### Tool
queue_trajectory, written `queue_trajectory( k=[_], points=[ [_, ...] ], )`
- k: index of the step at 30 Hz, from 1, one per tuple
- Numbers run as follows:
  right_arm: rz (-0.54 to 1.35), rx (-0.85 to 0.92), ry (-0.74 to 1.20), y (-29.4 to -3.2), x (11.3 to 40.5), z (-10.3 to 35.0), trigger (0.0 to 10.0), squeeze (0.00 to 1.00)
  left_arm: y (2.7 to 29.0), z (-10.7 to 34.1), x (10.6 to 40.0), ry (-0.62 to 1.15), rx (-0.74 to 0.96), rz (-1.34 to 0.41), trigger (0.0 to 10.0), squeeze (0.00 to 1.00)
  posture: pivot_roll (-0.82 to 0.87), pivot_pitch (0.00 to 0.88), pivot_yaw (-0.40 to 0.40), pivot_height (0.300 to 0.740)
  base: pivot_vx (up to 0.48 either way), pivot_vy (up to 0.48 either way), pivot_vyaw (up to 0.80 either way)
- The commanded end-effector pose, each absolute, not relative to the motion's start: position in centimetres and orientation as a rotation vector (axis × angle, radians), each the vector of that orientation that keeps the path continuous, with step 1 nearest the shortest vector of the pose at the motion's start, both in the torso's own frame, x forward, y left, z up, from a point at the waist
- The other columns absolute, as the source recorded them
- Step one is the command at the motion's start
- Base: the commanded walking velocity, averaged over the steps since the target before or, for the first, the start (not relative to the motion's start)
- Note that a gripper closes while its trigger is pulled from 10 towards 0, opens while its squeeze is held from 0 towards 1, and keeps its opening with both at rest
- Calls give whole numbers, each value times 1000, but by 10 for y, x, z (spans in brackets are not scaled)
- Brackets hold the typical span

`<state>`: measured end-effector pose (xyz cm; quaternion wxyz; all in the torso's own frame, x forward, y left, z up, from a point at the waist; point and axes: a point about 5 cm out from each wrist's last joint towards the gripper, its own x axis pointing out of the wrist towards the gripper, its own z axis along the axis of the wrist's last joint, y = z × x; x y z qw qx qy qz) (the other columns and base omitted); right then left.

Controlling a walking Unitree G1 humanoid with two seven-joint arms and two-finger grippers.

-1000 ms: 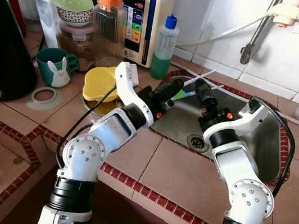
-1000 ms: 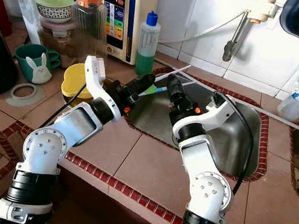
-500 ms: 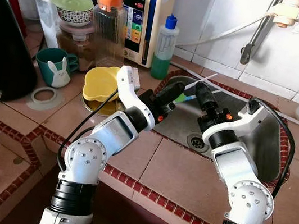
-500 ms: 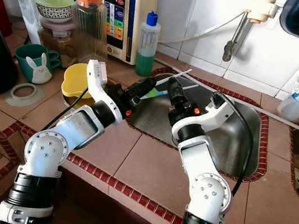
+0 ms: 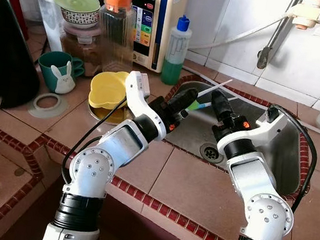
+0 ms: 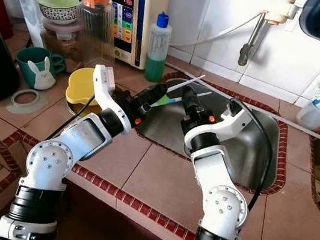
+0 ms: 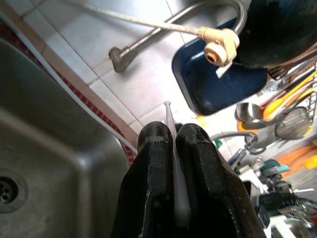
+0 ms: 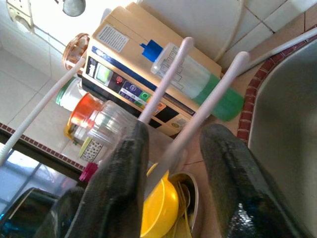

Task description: Kitchen organization

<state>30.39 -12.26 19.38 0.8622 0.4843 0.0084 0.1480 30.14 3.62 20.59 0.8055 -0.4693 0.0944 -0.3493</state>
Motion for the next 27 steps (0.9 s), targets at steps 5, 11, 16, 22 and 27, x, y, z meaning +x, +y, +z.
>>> queue_trajectory(
  k=[5,11,16,22,27],
  points=[
    [303,1035,15,-121,301,193,0,0,12,218,291,213,-1058,-852,10000,0,47,0,2,740,0,0,0],
    [304,1041,15,-122,301,193,0,0,12,216,291,223,-1054,-849,10000,0,46,0,4,740,0,0,0],
    [302,1043,15,-122,301,193,0,0,11,215,291,227,-1048,-845,10000,0,46,0,3,740,0,0,0],
    [299,1042,16,-123,300,193,0,0,11,215,290,231,-1038,-849,10000,0,46,0,3,740,0,0,0],
    [296,1040,22,-123,300,192,2863,0,11,215,290,228,-1033,-845,10000,0,46,0,3,740,0,0,0]
  ],
)
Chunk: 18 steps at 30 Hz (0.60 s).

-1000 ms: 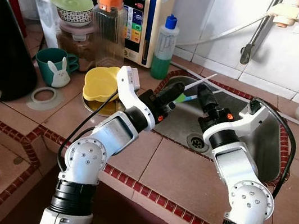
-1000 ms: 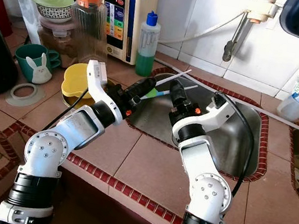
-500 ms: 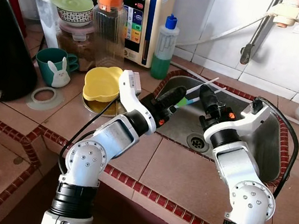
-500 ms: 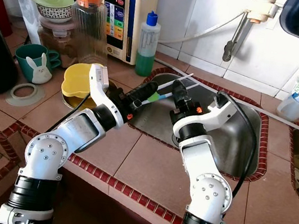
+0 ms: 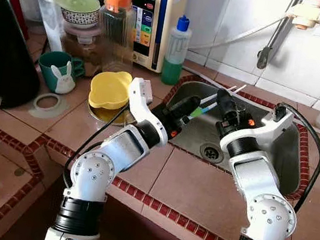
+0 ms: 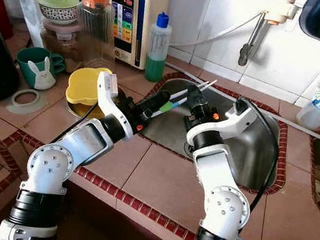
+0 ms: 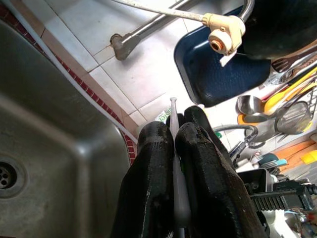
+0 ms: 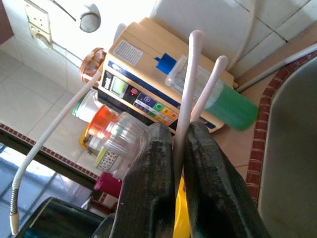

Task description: Kitchen organization

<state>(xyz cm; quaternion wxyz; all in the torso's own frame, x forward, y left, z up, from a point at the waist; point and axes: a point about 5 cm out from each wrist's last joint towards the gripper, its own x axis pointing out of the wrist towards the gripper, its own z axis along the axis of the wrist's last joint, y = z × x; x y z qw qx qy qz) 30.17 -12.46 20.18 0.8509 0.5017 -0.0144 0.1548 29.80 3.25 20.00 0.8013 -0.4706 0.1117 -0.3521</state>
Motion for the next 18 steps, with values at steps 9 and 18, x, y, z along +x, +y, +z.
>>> queue_trajectory(
  k=[9,18],
  points=[
    [296,1027,28,-123,300,191,10000,0,14,216,292,204,-1030,-838,10000,0,47,0,3,740,0,0,0],
    [296,1020,28,-123,299,191,10000,0,14,218,291,195,-1029,-849,10000,1000,47,0,4,740,0,0,0]
  ],
)
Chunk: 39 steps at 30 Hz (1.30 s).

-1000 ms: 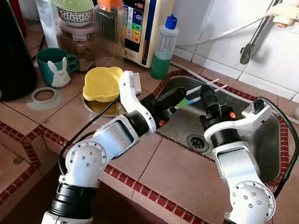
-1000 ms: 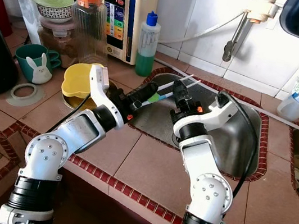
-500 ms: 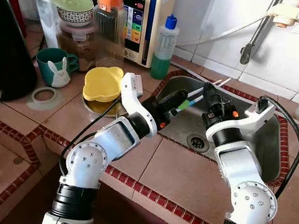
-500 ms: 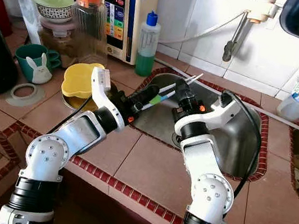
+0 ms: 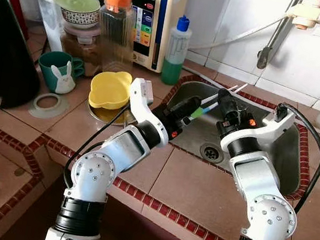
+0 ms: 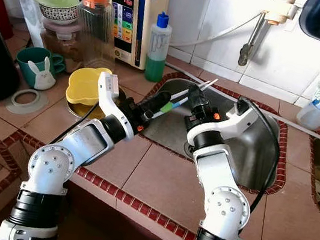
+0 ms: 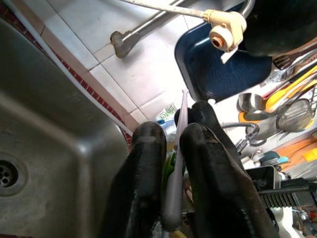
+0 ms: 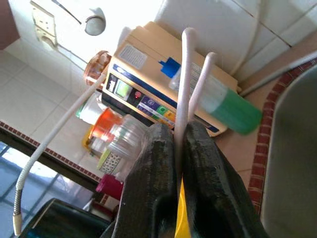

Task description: Kitchen organization

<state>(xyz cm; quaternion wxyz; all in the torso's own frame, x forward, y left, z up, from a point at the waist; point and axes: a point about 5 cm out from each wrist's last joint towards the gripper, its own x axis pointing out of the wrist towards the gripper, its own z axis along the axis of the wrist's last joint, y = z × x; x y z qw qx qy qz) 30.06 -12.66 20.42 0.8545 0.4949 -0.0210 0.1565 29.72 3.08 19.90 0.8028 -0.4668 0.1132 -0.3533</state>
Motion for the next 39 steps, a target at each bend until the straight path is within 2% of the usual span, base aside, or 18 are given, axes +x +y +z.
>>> queue_trajectory(
  k=[1,26,32,39],
  points=[
    [296,1020,28,-123,299,191,10000,0,14,218,291,194,-1024,-848,10000,1000,47,0,4,740,0,0,0],
    [289,1017,23,-123,299,191,10000,0,16,215,293,198,-1021,-808,10000,1000,46,0,6,740,0,0,0],
    [281,1016,22,-125,299,190,10000,0,31,206,308,147,-916,-637,10000,1000,45,0,5,740,0,0,0],
    [263,1010,21,-128,300,189,10000,0,34,199,309,156,-907,-601,10000,1000,47,0,5,740,0,0,0]
  ],
)
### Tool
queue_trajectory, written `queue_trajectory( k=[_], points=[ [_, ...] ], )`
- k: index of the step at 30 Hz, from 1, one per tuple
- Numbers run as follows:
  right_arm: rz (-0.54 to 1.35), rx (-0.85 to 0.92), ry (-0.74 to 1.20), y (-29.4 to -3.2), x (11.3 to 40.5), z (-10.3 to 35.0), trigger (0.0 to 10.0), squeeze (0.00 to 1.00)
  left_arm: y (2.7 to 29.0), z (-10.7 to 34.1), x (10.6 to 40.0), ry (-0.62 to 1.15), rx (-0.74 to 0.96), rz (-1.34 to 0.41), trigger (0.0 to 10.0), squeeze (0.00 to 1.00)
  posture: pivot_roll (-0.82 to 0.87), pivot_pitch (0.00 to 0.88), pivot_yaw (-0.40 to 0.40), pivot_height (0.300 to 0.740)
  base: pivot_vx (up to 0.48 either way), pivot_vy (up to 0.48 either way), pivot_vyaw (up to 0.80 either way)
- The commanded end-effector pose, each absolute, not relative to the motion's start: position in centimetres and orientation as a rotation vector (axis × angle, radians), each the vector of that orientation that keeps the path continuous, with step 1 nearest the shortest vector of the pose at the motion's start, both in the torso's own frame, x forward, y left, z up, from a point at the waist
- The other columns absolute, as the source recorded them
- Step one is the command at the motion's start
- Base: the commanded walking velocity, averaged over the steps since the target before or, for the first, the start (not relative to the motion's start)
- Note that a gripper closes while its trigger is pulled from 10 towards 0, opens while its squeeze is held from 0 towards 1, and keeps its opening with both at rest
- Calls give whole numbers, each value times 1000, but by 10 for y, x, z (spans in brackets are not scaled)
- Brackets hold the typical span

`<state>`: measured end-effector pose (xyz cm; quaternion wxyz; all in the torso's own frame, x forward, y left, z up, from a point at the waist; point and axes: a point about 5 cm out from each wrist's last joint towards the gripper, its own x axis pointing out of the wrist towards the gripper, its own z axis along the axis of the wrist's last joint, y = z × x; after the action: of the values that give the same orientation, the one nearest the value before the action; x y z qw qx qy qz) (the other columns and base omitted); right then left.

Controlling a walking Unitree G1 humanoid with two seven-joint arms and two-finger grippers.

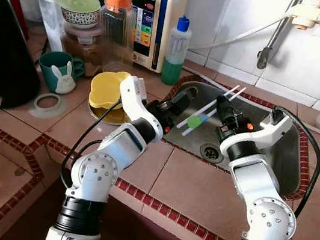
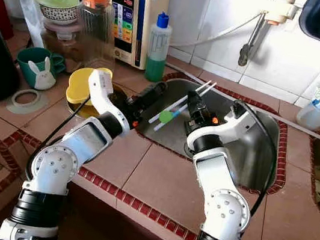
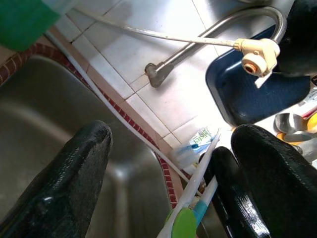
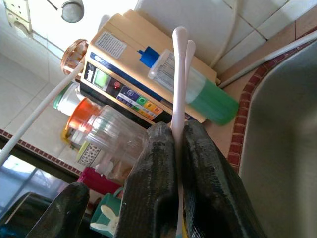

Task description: Kitchen organization

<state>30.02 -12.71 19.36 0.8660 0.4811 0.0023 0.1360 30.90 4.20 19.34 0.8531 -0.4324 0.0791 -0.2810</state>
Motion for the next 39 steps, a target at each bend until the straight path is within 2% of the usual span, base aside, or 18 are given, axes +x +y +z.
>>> queue_trajectory(
  k=[1,3,11,13,14,15,16,19,29,33,39],
  points=[
    [254,1001,16,-129,300,189,10000,0,34,199,309,149,-894,-598,10000,1000,47,0,5,740,0,0,0],
    [223,973,4,-134,302,188,10000,0,36,200,309,108,-830,-582,10000,1000,48,0,3,740,0,0,0],
    [207,954,-4,-136,302,188,10000,0,37,201,309,92,-807,-578,10000,1000,51,0,1,740,0,0,0],
    [166,675,-41,-148,316,185,10000,0,36,204,304,36,-662,-598,10000,1000,75,0,-10,740,0,0,0],
    [154,470,-55,-156,326,181,10000,0,35,204,300,13,-583,-622,10000,337,82,0,-11,740,0,0,0],
    [154,470,-55,-156,326,181,10000,0,35,204,300,13,-583,-622,10000,337,82,0,-11,740,0,0,0],
    [152,437,-52,-158,329,180,10000,0,35,203,299,11,-558,-628,10000,0,85,0,-12,740,0,0,0],
    [134,303,-49,-166,338,174,10000,0,36,199,295,5,-503,-643,10000,0,95,0,-13,740,0,0,0],
    [122,50,-41,-180,353,156,10000,0,38,192,290,-45,-331,-657,10000,0,114,0,-16,740,0,0,0],
    [121,-161,51,-189,360,143,10000,0,41,184,286,-61,-203,-677,10000,0,127,0,-12,740,0,0,0],
    [145,-291,178,-200,366,124,10000,0,47,172,279,-45,-124,-702,10000,0,142,0,-8,740,0,0,0]
  ],
)
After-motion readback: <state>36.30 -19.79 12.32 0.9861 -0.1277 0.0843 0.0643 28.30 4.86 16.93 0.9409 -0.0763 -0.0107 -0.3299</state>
